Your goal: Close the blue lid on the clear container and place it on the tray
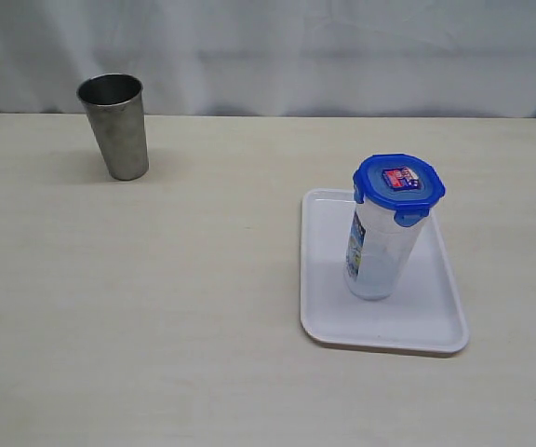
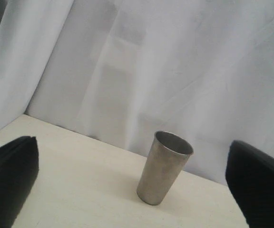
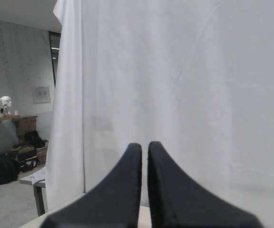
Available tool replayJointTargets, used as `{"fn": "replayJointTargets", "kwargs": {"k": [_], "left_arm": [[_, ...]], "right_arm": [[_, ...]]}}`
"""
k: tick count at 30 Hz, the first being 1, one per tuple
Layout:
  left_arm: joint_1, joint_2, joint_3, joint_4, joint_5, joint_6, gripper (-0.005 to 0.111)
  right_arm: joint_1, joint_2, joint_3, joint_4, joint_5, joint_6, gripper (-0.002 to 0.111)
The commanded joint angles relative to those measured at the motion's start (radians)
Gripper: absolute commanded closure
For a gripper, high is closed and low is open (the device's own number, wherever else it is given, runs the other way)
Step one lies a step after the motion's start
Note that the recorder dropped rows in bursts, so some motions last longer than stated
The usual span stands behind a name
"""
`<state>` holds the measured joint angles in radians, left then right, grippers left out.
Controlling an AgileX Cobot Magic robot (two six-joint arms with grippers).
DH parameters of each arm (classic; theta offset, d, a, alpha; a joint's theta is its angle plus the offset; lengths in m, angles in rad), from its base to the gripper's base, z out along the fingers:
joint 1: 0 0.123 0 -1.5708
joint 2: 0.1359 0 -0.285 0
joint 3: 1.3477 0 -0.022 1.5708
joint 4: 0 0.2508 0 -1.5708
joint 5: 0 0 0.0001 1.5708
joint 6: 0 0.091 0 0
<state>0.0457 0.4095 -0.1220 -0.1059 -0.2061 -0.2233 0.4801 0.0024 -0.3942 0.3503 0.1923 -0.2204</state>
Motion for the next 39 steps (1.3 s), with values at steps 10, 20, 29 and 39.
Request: {"fn": "replayJointTargets", "kwargs": {"k": [10, 20, 29, 39], "left_arm": [[-0.001, -0.393, 0.028, -0.018, 0.285, 0.065, 0.002], [-0.001, -0.409, 0.028, -0.064, 0.339, 0.176, 0.002], [-0.001, -0.409, 0.04, 0.151, 0.394, 0.201, 0.002], [-0.001, -0.409, 0.122, 0.227, 0.383, 0.204, 0.002]], "right_arm": [[-0.006, -0.002, 0.004, 0.004, -0.001, 0.009, 0.104], [-0.006, -0.002, 0.004, 0.004, -0.001, 0.009, 0.104], [-0.006, -0.002, 0.004, 0.004, -0.001, 0.009, 0.104], [-0.006, -0.002, 0.004, 0.004, -0.003, 0.009, 0.104]]}}
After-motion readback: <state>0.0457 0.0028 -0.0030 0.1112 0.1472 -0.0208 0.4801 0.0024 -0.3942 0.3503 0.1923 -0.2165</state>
